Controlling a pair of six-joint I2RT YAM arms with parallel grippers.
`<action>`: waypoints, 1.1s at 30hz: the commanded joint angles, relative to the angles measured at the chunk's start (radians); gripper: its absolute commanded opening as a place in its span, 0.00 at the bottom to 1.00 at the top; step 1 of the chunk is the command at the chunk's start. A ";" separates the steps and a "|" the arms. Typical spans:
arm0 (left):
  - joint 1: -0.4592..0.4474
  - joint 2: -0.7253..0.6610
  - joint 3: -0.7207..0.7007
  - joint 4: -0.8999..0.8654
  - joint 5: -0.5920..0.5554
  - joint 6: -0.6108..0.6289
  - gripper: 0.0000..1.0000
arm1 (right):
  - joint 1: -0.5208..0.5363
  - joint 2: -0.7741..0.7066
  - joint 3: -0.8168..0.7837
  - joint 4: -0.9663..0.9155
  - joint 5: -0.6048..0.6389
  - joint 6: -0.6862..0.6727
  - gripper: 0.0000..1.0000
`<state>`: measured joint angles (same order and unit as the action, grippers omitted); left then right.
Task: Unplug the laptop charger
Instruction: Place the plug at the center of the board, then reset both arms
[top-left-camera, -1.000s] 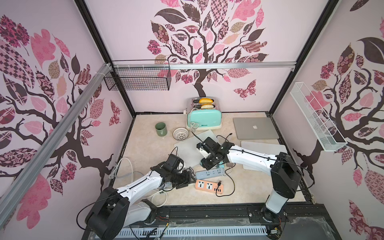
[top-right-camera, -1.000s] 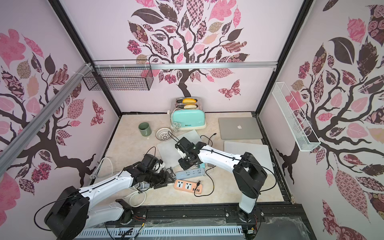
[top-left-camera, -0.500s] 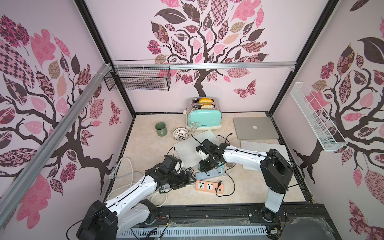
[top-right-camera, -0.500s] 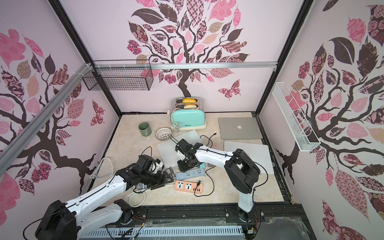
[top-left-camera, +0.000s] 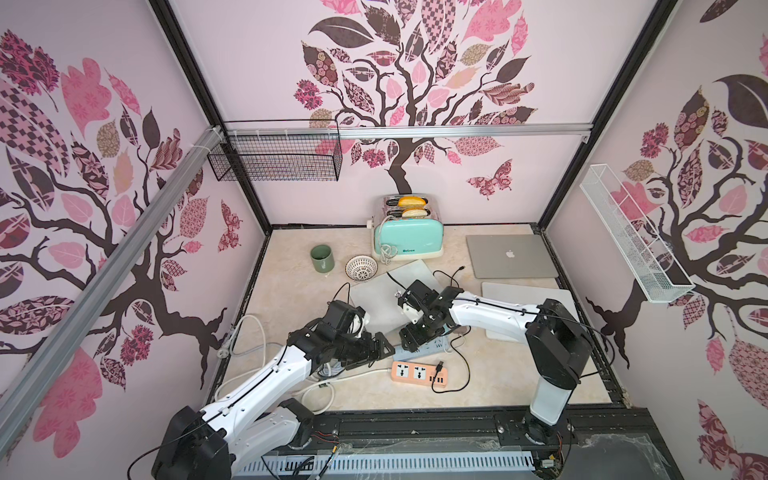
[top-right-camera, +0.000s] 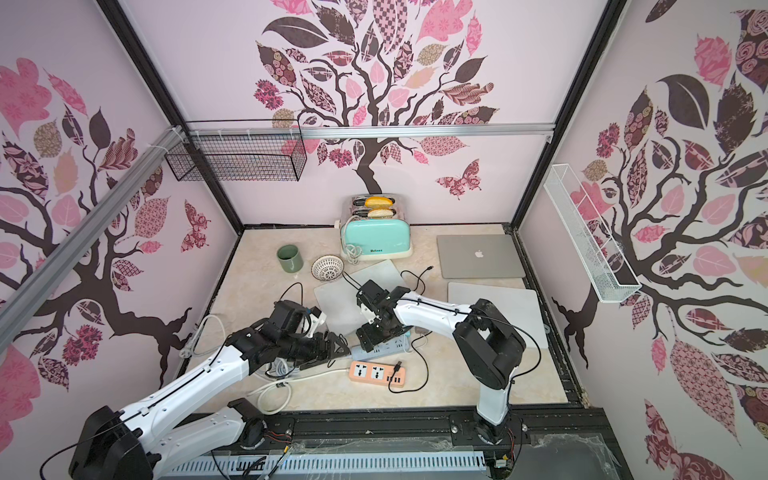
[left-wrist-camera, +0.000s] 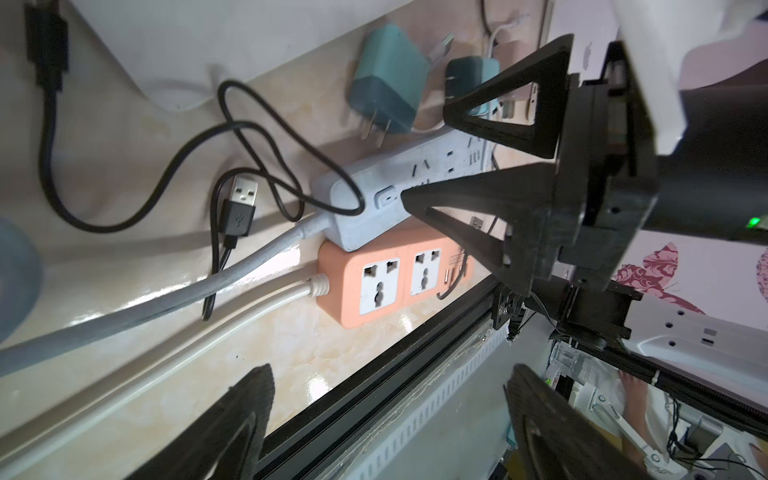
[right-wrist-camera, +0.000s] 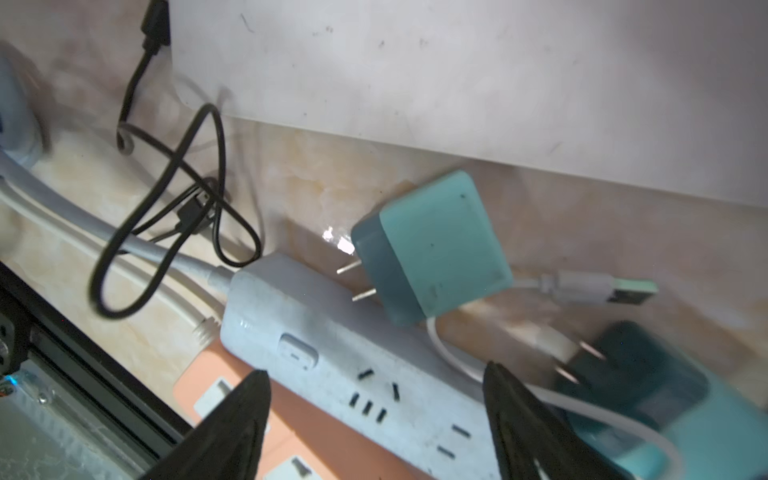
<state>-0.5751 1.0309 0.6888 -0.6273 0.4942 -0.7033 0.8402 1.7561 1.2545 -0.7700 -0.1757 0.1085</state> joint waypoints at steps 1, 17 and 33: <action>0.001 -0.020 0.106 -0.094 -0.140 0.108 0.98 | -0.001 -0.121 0.079 -0.065 0.091 -0.049 0.92; 0.155 -0.123 -0.093 0.606 -0.625 0.248 0.98 | -0.309 -0.745 -0.259 0.136 0.606 0.372 0.99; 0.297 0.066 -0.202 0.903 -0.751 0.567 0.98 | -0.825 -0.732 -0.865 1.057 0.279 -0.138 0.99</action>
<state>-0.3363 1.1027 0.5217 0.1814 -0.2489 -0.2504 0.0555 0.9871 0.4110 0.0463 0.2173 0.0025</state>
